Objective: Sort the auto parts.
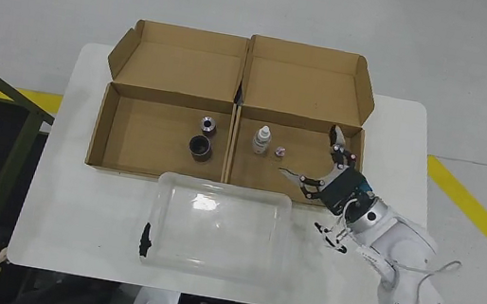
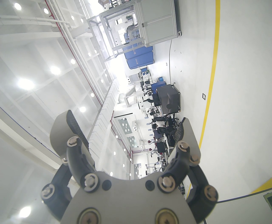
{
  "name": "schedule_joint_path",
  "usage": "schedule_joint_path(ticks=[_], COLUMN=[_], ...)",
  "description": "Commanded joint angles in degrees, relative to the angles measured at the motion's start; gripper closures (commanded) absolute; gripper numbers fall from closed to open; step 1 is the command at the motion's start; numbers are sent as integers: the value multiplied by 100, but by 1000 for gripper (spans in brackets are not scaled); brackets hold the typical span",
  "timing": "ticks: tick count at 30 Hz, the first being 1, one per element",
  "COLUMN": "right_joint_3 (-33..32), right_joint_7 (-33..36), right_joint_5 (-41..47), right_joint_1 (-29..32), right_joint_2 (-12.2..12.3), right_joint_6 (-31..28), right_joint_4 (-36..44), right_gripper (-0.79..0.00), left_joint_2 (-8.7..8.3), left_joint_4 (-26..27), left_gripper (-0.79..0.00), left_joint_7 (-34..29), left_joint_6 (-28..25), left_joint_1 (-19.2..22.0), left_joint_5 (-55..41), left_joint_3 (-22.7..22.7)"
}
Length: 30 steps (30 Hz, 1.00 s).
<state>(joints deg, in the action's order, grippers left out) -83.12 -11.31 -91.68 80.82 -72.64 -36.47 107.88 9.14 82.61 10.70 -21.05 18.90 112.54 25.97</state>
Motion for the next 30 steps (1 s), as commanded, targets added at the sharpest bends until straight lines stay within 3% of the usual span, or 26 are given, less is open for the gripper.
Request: schedule_joint_path(ticks=[1,16,30], right_joint_3=[-142,-850,-925], right_joint_7=[-195,-320,-308], right_joint_5=[-21,488,541], right_joint_1=[156,802,862], right_joint_2=[26,125,145], right_joint_6=[60,528,535], right_joint_4=[-51,-137,-144], right_gripper=[-785,-785,-785], left_joint_2=[0,0,0], left_joint_4=[0,0,0], left_gripper=[-785,-785,-784], left_joint_7=[0,0,0], left_joint_6=[0,0,0], left_joint_1=[0,0,0], left_joint_5=[0,0,0], left_joint_3=[0,0,0])
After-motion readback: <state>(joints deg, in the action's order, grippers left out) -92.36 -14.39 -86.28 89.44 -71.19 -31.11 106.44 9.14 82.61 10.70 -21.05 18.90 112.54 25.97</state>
